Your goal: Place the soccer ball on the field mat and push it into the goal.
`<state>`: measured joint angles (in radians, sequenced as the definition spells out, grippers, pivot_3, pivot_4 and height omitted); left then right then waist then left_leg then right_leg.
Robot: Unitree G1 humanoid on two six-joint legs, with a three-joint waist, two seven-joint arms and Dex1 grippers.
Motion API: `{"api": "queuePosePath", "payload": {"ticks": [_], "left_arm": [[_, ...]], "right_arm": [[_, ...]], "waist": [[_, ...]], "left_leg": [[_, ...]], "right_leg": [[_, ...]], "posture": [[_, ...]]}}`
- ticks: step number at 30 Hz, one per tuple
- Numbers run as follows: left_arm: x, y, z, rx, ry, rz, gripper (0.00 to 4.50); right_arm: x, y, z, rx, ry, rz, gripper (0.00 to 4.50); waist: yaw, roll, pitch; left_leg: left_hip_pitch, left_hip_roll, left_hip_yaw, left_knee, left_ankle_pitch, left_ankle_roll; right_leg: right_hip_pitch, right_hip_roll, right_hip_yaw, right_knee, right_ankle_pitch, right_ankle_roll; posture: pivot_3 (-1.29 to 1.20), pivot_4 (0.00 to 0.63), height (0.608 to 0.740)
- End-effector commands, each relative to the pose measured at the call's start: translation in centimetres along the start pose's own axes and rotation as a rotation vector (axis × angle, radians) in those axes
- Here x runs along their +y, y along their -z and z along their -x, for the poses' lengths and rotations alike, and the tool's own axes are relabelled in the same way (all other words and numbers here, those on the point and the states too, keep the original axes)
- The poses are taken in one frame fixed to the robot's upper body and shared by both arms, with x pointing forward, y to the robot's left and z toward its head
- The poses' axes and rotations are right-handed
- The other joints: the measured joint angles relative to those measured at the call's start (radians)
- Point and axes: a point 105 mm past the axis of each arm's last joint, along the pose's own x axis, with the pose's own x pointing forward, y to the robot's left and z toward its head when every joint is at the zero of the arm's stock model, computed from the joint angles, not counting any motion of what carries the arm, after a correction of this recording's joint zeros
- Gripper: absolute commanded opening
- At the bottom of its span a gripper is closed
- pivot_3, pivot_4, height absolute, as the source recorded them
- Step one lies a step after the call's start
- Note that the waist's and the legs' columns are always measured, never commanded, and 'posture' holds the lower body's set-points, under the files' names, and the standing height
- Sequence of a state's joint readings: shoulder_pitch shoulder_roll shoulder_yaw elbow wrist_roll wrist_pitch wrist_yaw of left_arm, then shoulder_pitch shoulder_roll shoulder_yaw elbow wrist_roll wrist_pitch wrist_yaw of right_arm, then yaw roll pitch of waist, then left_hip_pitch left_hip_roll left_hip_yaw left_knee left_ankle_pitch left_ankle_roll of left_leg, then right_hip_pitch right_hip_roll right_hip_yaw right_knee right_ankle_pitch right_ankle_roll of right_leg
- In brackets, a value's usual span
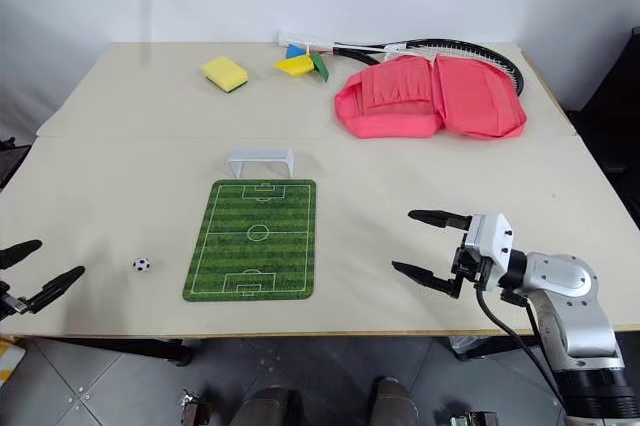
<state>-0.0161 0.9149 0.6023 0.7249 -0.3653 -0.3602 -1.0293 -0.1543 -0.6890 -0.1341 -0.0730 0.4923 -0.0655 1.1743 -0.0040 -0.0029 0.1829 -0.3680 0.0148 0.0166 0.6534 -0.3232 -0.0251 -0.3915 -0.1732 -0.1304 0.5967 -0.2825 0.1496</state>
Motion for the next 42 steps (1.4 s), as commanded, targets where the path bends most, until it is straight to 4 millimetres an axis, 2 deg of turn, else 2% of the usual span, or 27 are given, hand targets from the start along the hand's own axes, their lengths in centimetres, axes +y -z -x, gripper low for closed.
{"api": "queuePosePath", "payload": {"ticks": [1,5,8,11,14,18,23,26,31,32,34,37,42], "left_arm": [[0.5,-0.4,0.7,-0.005,-0.006,-0.010,4.47],[0.1,-0.9,1.4,-0.107,-0.009,0.087,4.47],[-1.1,0.8,2.8,-0.065,0.012,0.156,4.47],[-2.6,2.0,3.6,-0.037,0.046,0.187,4.47],[-3.3,2.0,3.6,-0.068,0.055,0.235,4.47],[-5.8,0.0,2.0,-0.129,0.189,0.245,4.47],[-6.6,-2.6,-1.1,-0.213,0.225,0.221,4.47],[-7.3,-2.8,-2.6,-0.204,0.265,0.225,4.47],[-7.9,-1.9,-4.9,-0.164,0.279,0.230,4.47],[-8.1,-1.7,-5.1,-0.159,0.288,0.234,4.08],[-8.5,-1.5,-5.4,-0.153,0.321,0.223,3.59],[-8.0,-1.9,-6.0,-0.173,0.288,0.232,2.63],[-8.5,-1.2,-6.2,-0.138,0.331,0.223,1.03]], "right_arm": [[0.2,-0.6,-0.4,-0.030,-0.023,0.019,4.50],[1.5,-1.8,-2.1,-0.121,-0.081,-0.041,4.50],[3.6,-5.3,-4.1,-0.294,-0.180,-0.057,4.50],[4.7,-6.9,-4.6,-0.403,-0.216,-0.070,4.50],[5.4,-7.5,-4.5,-0.493,-0.249,-0.061,4.50],[5.4,-6.7,-4.6,-0.502,-0.261,-0.014,4.50],[5.1,-5.5,-4.6,-0.462,-0.263,-0.009,4.50],[5.0,-5.2,-4.7,-0.448,-0.263,-0.015,4.50],[4.8,-5.1,-4.9,-0.450,-0.250,-0.005,4.50],[4.7,-5.1,-4.9,-0.452,-0.242,-0.004,4.50],[4.7,-5.1,-4.9,-0.453,-0.233,-0.003,4.50],[4.9,-4.9,-4.8,-0.448,-0.217,-0.006,4.50],[4.8,-4.8,-4.4,-0.441,-0.181,0.004,4.50]], "waist": [[0.000,0.000,0.000],[-0.001,0.000,0.000],[-0.005,0.000,0.000],[-0.003,-0.001,-0.001],[0.004,-0.004,-0.002],[0.017,-0.007,-0.003],[0.019,-0.006,-0.003],[0.015,-0.006,-0.003],[0.000,-0.006,-0.003],[-0.001,-0.006,-0.003],[-0.002,-0.006,-0.003],[0.001,-0.006,-0.003],[0.003,-0.006,-0.003]], "left_leg": [[0.000,0.000,0.000,0.000,0.000,0.000],[0.000,0.001,0.000,0.000,0.000,0.000],[0.000,0.001,0.001,0.001,0.000,0.000],[0.001,0.001,0.001,0.001,0.000,0.000],[0.000,0.002,0.001,0.004,-0.002,0.000],[-0.001,0.002,0.000,0.010,-0.005,0.001],[0.001,0.003,0.002,0.013,-0.006,0.002],[0.000,0.003,0.003,0.013,-0.006,0.001],[0.001,0.003,0.005,0.013,-0.006,0.001],[0.001,0.003,0.005,0.013,-0.006,0.001],[0.001,0.004,0.006,0.012,-0.006,0.001],[0.001,0.004,0.006,0.013,-0.006,0.001],[0.001,0.004,0.006,0.013,-0.006,0.002]], "right_leg": [[0.000,0.000,0.000,0.000,0.000,0.000],[0.000,0.000,0.001,0.000,0.000,0.000],[-0.001,0.001,0.001,0.001,0.000,0.000],[-0.001,0.001,0.002,0.002,0.000,0.000],[0.000,0.001,0.002,0.002,0.000,0.000],[0.000,0.001,0.002,0.005,0.000,0.000],[0.000,0.002,0.005,0.007,0.001,-0.001],[-0.001,0.003,0.006,0.009,0.001,-0.001],[-0.001,0.003,0.007,0.008,0.001,-0.001],[-0.001,0.003,0.008,0.008,0.001,-0.001],[-0.002,0.004,0.008,0.009,0.001,-0.001],[-0.002,0.004,0.008,0.008,0.001,-0.001],[-0.002,0.004,0.009,0.008,0.001,-0.001]], "posture": [[0.00,0.150,0.740],[0.00,0.150,0.740],[0.00,0.150,0.740],[0.00,0.150,0.740],[0.00,0.150,0.740],[0.00,0.150,0.740],[0.00,0.150,0.740],[0.00,0.150,0.740],[0.00,0.150,0.740],[0.00,0.150,0.740],[0.00,0.150,0.740],[0.00,0.150,0.740],[0.00,0.150,0.740]]}}
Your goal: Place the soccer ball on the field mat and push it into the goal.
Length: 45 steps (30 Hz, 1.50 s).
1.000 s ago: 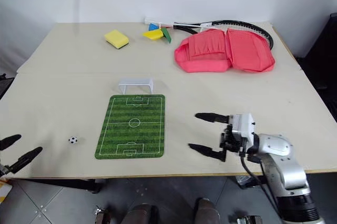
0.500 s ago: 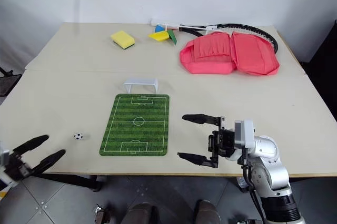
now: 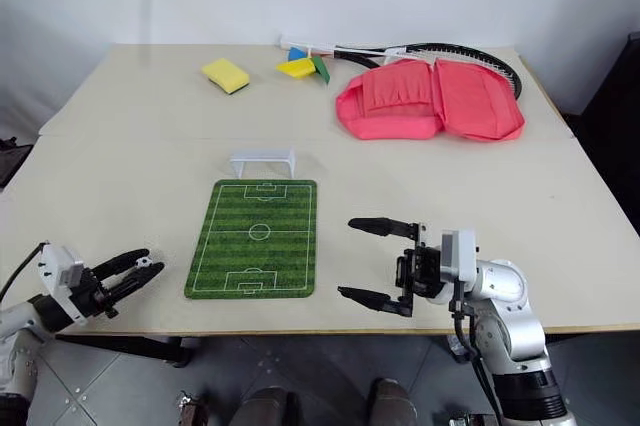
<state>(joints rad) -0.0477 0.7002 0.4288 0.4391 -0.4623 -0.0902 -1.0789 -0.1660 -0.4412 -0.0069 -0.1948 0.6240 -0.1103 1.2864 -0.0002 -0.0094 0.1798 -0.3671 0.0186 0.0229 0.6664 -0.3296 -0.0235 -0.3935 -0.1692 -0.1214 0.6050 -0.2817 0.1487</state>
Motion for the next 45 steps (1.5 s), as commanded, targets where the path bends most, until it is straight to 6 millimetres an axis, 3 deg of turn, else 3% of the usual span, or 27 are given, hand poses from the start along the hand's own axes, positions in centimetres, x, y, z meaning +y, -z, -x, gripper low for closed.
{"api": "queuePosePath", "payload": {"ticks": [1,3,6,10,12,15,20,27,33,43,45], "left_arm": [[-0.1,0.1,0.0,0.024,0.033,-0.032,0.86],[-0.1,-0.1,-0.2,0.011,0.040,-0.043,0.86],[-0.7,-2.9,-1.5,-0.084,0.097,-0.064,0.86],[-2.9,-5.8,-3.0,-0.131,0.262,-0.115,0.86],[-5.4,-7.0,-4.4,-0.101,0.435,-0.210,0.86],[-9.4,-7.1,-6.4,-0.030,0.708,-0.302,0.86],[-12.3,-5.1,-8.8,0.009,0.846,-0.443,0.86],[-12.2,-3.5,-10.0,0.036,0.809,-0.487,0.86],[-11.1,-4.0,-10.4,-0.014,0.739,-0.473,0.86],[-10.9,-3.4,-10.0,-0.001,0.730,-0.443,0.86],[-10.9,-3.6,-10.2,-0.015,0.720,-0.439,1.58]], "right_arm": [[-0.2,-1.1,0.1,-0.021,0.023,0.059,4.50],[-0.2,-1.1,0.2,-0.017,0.029,0.065,4.50],[-0.5,-1.1,0.6,0.003,0.050,0.082,4.50],[-0.7,-1.1,1.5,0.041,0.061,0.099,4.50],[-0.7,-0.9,2.4,0.083,0.046,0.100,4.50],[-0.7,-0.6,3.8,0.145,0.031,0.062,4.50],[-0.5,-0.1,4.5,0.183,0.016,0.033,4.50],[0.2,0.5,4.7,0.226,-0.005,-0.023,4.50],[1.0,0.8,5.9,0.303,-0.013,-0.049,4.50],[0.9,0.9,6.0,0.301,0.007,-0.048,4.50],[0.8,0.9,5.9,0.299,0.009,-0.050,4.50]], "waist": [[-0.001,0.000,0.000],[0.000,0.000,0.000],[0.002,0.000,0.000],[0.004,0.000,0.000],[0.002,0.000,0.000],[0.005,0.001,0.000],[-0.003,0.002,0.000],[0.003,0.002,0.000],[0.022,0.002,0.000],[0.024,0.002,0.000],[0.024,0.002,0.000]], "left_leg": [[0.000,0.000,0.000,0.000,0.000,0.000],[0.001,0.000,0.000,0.000,0.000,0.000],[0.000,0.000,0.000,0.000,0.000,0.000],[0.000,0.000,0.000,0.001,0.000,0.000],[0.000,0.000,0.000,0.001,0.000,0.000],[0.000,0.000,0.001,0.001,0.000,0.000],[0.001,0.000,0.002,0.000,0.000,0.000],[0.000,0.000,0.002,0.001,0.000,0.000],[0.000,0.000,0.002,0.002,0.000,0.001],[0.000,0.000,0.002,0.002,0.000,0.001],[0.000,0.000,0.002,0.002,0.000,0.001]], "right_leg": [[0.000,0.000,0.000,0.000,0.000,0.000],[0.000,0.000,0.000,0.000,0.000,0.000],[0.000,0.000,0.000,0.000,0.000,0.000],[0.000,0.000,0.000,0.000,0.000,0.000],[0.000,0.000,0.001,0.000,0.000,0.000],[0.000,0.000,0.001,0.000,0.000,0.000],[0.000,0.001,0.002,0.000,0.000,0.000],[0.000,0.001,0.002,-0.001,0.000,0.000],[0.000,0.001,0.002,-0.001,0.000,0.000],[0.000,0.001,0.002,-0.001,0.000,0.001],[0.000,0.001,0.002,-0.001,0.000,0.001]], "posture": [[0.00,0.150,0.740],[0.00,0.150,0.740],[0.00,0.150,0.740],[0.00,0.150,0.740],[0.00,0.150,0.740],[0.00,0.150,0.740],[0.00,0.150,0.740],[0.00,0.150,0.740],[0.00,0.150,0.740],[0.00,0.150,0.740],[0.00,0.150,0.740]]}}
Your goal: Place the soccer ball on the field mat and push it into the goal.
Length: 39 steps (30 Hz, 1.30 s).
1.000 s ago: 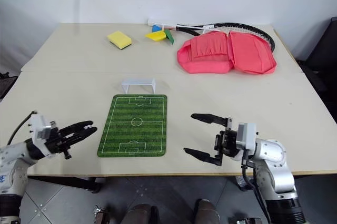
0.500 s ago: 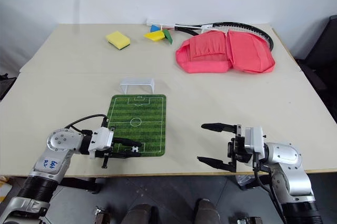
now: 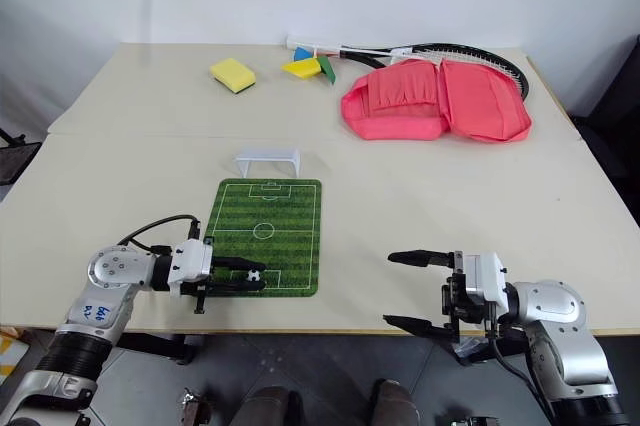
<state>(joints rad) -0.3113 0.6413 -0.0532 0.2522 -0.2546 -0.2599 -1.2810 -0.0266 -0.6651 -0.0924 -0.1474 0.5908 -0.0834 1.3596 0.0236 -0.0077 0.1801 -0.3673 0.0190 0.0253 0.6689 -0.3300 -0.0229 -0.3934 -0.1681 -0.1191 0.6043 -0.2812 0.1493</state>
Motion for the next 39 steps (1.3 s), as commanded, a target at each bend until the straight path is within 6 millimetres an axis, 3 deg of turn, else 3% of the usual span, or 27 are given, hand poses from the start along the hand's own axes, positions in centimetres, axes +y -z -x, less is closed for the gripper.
{"api": "queuePosePath", "payload": {"ticks": [1,5,10,14,19,24,27,29,34,39], "left_arm": [[0.5,-0.6,0.3,-0.037,-0.039,-0.008,1.87],[0.7,-1.0,0.3,-0.057,-0.054,-0.016,3.06],[0.7,-1.2,0.5,-0.073,-0.059,-0.020,3.06],[0.7,-2.7,1.3,-0.149,-0.078,-0.018,3.06],[1.3,-4.9,4.6,-0.221,-0.196,0.030,3.06],[-1.9,-3.5,8.9,-0.125,-0.232,0.119,3.06],[-5.7,-0.6,11.1,-0.015,-0.220,0.201,2.47],[-6.7,-0.1,11.5,0.018,-0.209,0.191,1.82],[-7.8,-1.1,9.4,-0.068,-0.173,0.251,0.16],[-7.9,-1.9,5.5,-0.156,-0.128,0.262,0.04]], "right_arm": [[-0.3,-0.8,0.1,-0.010,0.010,0.038,4.50],[-0.4,-0.8,-0.1,-0.012,0.011,0.036,4.50],[-0.4,-0.7,-0.4,-0.016,0.009,0.029,4.50],[-0.3,-0.5,-0.6,-0.018,0.006,0.019,4.50],[-0.7,-0.6,-0.4,-0.030,0.024,0.026,4.50],[-1.2,-1.3,-0.3,-0.075,0.043,0.068,4.50],[-1.6,-1.9,-0.5,-0.128,0.044,0.097,4.50],[-2.0,-2.2,-0.5,-0.156,0.063,0.101,4.50],[-1.7,-1.7,-0.8,-0.146,0.005,0.120,4.50],[-1.4,-0.4,-0.7,-0.148,-0.028,0.133,4.50]], "waist": [[0.000,0.000,0.000],[0.000,0.000,0.000],[0.000,0.000,0.000],[0.000,0.000,0.000],[-0.002,0.000,0.000],[-0.022,0.001,0.000],[-0.025,0.001,0.001],[-0.024,0.001,0.001],[0.000,0.001,0.001],[0.000,0.001,0.001]], "left_leg": [[0.000,0.000,0.000,0.000,0.000,0.000],[0.000,0.000,0.000,0.000,0.000,0.000],[0.000,0.000,0.000,0.000,0.000,0.000],[0.000,0.000,0.000,0.000,0.000,0.000],[0.000,0.001,0.000,0.000,0.000,0.000],[0.001,0.001,0.000,-0.002,0.000,0.000],[0.001,0.001,0.000,-0.002,-0.001,0.000],[0.001,0.001,0.001,-0.002,-0.001,0.000],[0.000,0.002,0.000,0.001,-0.003,0.001],[0.000,0.002,0.001,0.001,-0.004,0.001]], "right_leg": [[0.000,0.000,0.000,0.000,0.000,0.000],[0.000,0.000,0.000,0.000,0.000,0.000],[0.000,0.000,0.000,0.000,0.000,0.000],[0.000,0.000,0.000,0.000,0.000,0.000],[0.000,0.000,0.000,0.000,0.000,0.000],[0.000,0.000,0.000,-0.001,0.000,0.000],[0.000,0.000,0.000,-0.002,0.000,0.000],[0.000,0.000,0.001,-0.002,0.000,0.000],[0.001,0.001,0.000,-0.002,0.000,-0.001],[0.001,0.001,0.000,-0.002,0.000,0.000]], "posture": [[0.00,0.150,0.740],[0.00,0.150,0.740],[0.00,0.150,0.740],[0.00,0.150,0.740],[0.00,0.150,0.740],[0.00,0.150,0.740],[0.00,0.150,0.740],[0.00,0.150,0.740],[0.00,0.150,0.740],[0.00,0.150,0.740]]}}
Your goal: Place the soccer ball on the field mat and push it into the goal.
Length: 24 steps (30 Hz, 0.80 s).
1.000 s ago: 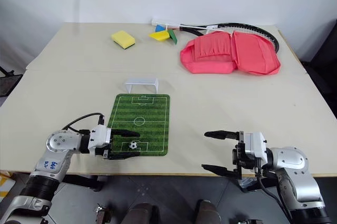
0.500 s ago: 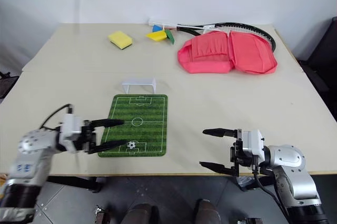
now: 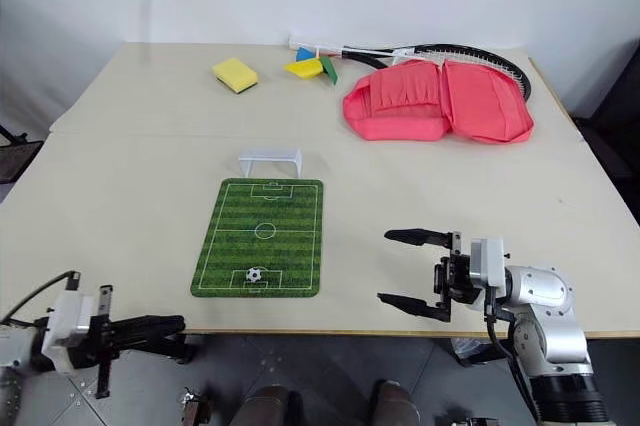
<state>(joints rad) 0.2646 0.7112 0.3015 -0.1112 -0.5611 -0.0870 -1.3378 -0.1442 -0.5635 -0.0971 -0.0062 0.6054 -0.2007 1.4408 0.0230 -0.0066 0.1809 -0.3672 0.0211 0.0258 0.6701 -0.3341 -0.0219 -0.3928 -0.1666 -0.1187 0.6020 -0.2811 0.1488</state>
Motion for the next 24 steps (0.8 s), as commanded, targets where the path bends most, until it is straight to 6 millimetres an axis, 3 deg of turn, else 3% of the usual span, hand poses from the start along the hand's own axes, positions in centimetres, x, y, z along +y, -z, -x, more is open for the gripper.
{"api": "queuePosePath", "payload": {"ticks": [1,9,17,24], "left_arm": [[0.0,-0.4,-2.7,-0.043,0.033,-0.015,0.04],[2.8,0.0,-4.9,-0.026,0.020,-0.020,0.04],[4.0,0.3,-7.1,-0.044,0.029,-0.029,0.04],[10.3,-1.0,-7.9,-0.114,-0.241,-0.119,0.04]], "right_arm": [[0.3,0.3,0.1,-0.021,-0.031,0.042,4.50],[0.7,1.4,0.6,-0.007,-0.009,0.033,4.50],[1.6,1.3,0.6,-0.007,0.033,0.039,4.50],[1.4,0.7,-0.2,-0.016,0.102,0.058,4.50]], "waist": [[0.000,0.000,0.000],[-0.002,0.000,0.000],[-0.001,0.001,0.000],[0.004,0.001,-0.001]], "left_leg": [[0.000,0.000,0.000,0.000,0.000,0.000],[0.000,0.000,0.000,0.004,0.000,0.000],[0.000,0.000,0.000,0.005,0.000,0.000],[-0.001,0.000,0.000,0.010,-0.001,0.001]], "right_leg": [[0.000,0.000,0.000,0.000,0.000,0.000],[0.001,0.000,0.000,0.002,0.000,0.000],[0.000,0.000,0.001,0.003,0.000,0.000],[0.001,0.000,0.001,0.005,0.000,0.001]], "posture": [[0.00,0.150,0.740],[0.00,0.150,0.740],[0.00,0.150,0.740],[0.00,0.150,0.740]]}}
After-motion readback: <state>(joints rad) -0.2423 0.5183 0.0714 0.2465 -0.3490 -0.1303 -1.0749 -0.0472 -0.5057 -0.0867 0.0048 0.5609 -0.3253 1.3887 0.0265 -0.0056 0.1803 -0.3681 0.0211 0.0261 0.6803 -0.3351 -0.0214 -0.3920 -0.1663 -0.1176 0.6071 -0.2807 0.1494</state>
